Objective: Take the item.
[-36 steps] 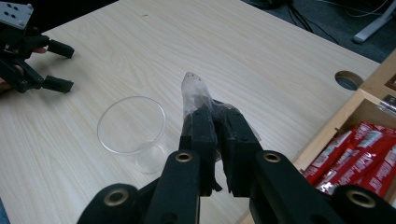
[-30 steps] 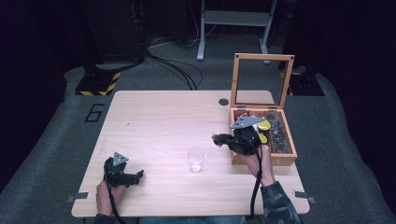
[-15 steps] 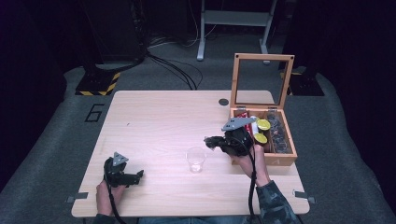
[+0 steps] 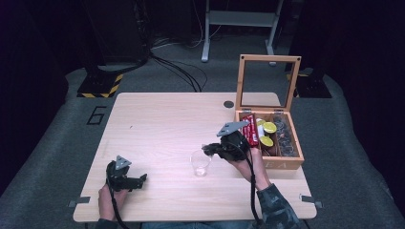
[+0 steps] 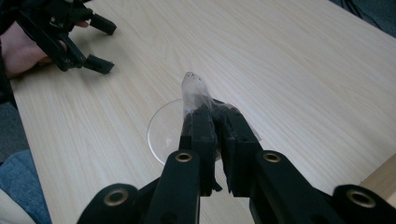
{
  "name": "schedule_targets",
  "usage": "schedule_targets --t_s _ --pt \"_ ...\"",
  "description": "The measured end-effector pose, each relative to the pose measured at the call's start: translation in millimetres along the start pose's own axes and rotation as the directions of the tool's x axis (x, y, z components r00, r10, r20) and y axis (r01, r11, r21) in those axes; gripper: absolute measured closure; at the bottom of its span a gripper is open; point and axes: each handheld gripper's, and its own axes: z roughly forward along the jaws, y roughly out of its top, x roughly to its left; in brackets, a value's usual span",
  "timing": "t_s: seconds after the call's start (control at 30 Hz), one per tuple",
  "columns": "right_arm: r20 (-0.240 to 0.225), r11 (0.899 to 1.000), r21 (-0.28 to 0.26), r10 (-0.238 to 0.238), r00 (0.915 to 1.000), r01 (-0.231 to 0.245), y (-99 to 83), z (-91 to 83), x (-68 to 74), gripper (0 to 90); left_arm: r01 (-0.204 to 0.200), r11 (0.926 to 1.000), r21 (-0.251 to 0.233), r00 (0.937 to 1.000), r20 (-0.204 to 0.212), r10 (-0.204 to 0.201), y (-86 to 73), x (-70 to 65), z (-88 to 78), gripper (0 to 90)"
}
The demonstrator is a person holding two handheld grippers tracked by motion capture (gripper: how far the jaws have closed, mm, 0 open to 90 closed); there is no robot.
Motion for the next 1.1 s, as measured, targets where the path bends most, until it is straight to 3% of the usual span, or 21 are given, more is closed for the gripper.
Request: schedule_targets --t_s 0.53,0.83,0.93,0.97,1.07,1.1 --pt "-0.037 0.989 0.144 -0.021 0.9991 0.026 0.7 45.6 8.5 84.3 0.001 1.0 -0.001 1.0 0.0 -0.001 -0.1 -0.1 0.0 0.2" --pt "-0.035 0.984 0.17 -0.042 0.9985 0.048 -4.0 58.4 10.4 83.9 0.001 1.0 -0.001 1.0 0.0 -0.001 -0.1 0.0 0.0 0.1" --pt "-0.034 0.987 0.157 -0.038 0.9987 0.042 -4.7 59.7 11.2 83.2 0.005 1.0 -0.004 1.0 0.0 -0.005 -0.1 -0.3 0.2 0.1" --pt "-0.033 0.988 0.151 -0.032 0.999 0.036 -4.5 59.5 11.4 77.8 0.003 1.0 -0.002 1.0 0.0 -0.003 -0.1 -0.2 0.1 0.1" --pt "-0.037 0.989 0.144 -0.023 0.9991 0.028 -4.6 58.3 11.1 72.7 0.002 1.0 -0.002 1.0 0.0 -0.002 -0.1 -0.2 0.0 0.1" --pt "-0.031 0.991 0.134 -0.023 0.9992 0.027 -5.1 56.9 10.2 63.6 0.0 1.0 0.0 1.0 0.0 0.0 -0.1 0.0 0.0 0.1"
